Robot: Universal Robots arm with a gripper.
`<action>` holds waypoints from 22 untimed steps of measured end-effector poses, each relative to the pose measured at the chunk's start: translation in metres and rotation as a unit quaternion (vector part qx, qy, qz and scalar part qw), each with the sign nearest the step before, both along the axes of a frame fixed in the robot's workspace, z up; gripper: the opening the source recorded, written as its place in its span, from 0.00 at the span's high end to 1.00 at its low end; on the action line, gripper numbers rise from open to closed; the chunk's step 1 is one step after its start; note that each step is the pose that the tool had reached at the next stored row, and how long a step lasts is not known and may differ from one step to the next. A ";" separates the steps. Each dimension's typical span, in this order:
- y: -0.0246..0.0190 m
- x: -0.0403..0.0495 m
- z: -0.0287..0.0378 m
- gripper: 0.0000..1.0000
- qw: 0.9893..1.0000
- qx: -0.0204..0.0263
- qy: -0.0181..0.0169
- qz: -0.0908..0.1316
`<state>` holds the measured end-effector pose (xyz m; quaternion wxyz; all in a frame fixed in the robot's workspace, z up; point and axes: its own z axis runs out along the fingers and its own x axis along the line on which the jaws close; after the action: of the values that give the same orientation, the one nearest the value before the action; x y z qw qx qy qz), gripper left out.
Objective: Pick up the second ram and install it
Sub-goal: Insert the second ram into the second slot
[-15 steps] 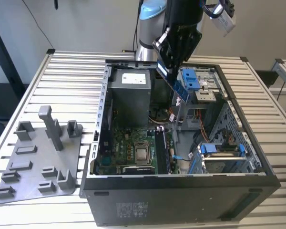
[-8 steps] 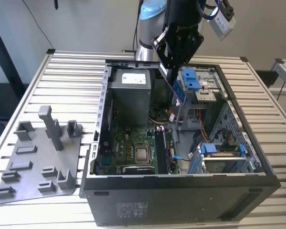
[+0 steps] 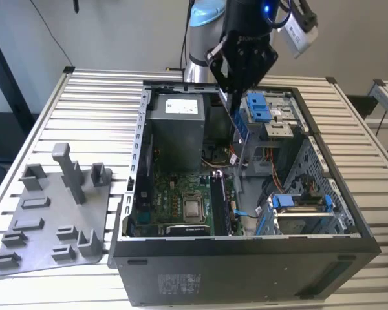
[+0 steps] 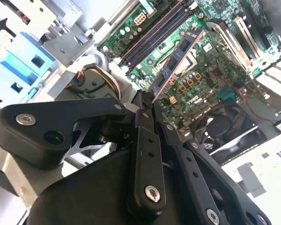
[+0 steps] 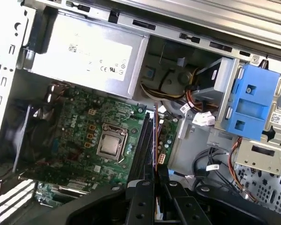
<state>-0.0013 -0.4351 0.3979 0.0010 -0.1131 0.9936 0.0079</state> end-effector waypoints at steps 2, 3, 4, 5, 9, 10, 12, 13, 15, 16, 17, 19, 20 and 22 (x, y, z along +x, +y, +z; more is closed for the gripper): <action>0.0000 0.0000 -0.0003 0.86 1.000 0.000 0.000 -0.016; 0.0000 0.0000 -0.0005 0.86 1.000 0.000 0.000 -0.024; 0.0000 0.0000 -0.0007 0.86 1.000 0.000 0.000 -0.032; 0.0000 0.0000 -0.0009 0.86 0.999 0.000 0.000 -0.039; 0.0000 0.0000 -0.0014 0.86 0.998 0.000 0.000 -0.064; 0.0000 0.0000 -0.0015 0.86 0.998 0.000 0.000 -0.069; 0.0000 0.0000 -0.0018 0.86 0.997 0.000 0.000 -0.080; 0.0000 0.0000 -0.0019 0.86 0.996 0.000 0.000 -0.085; -0.0001 0.0000 -0.0021 0.86 0.996 0.000 0.000 -0.094; -0.0001 0.0000 -0.0023 0.86 0.995 0.000 0.000 -0.099; -0.0001 0.0000 -0.0025 0.86 0.995 0.000 0.000 -0.103; -0.0001 0.0000 -0.0027 0.86 0.994 0.000 0.000 -0.110; -0.0001 0.0000 -0.0029 0.86 0.994 0.000 0.000 -0.114; -0.0001 0.0000 -0.0031 0.86 0.993 0.000 0.000 -0.120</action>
<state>-0.0013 -0.4352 0.3948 0.0019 0.0065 0.9999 0.0077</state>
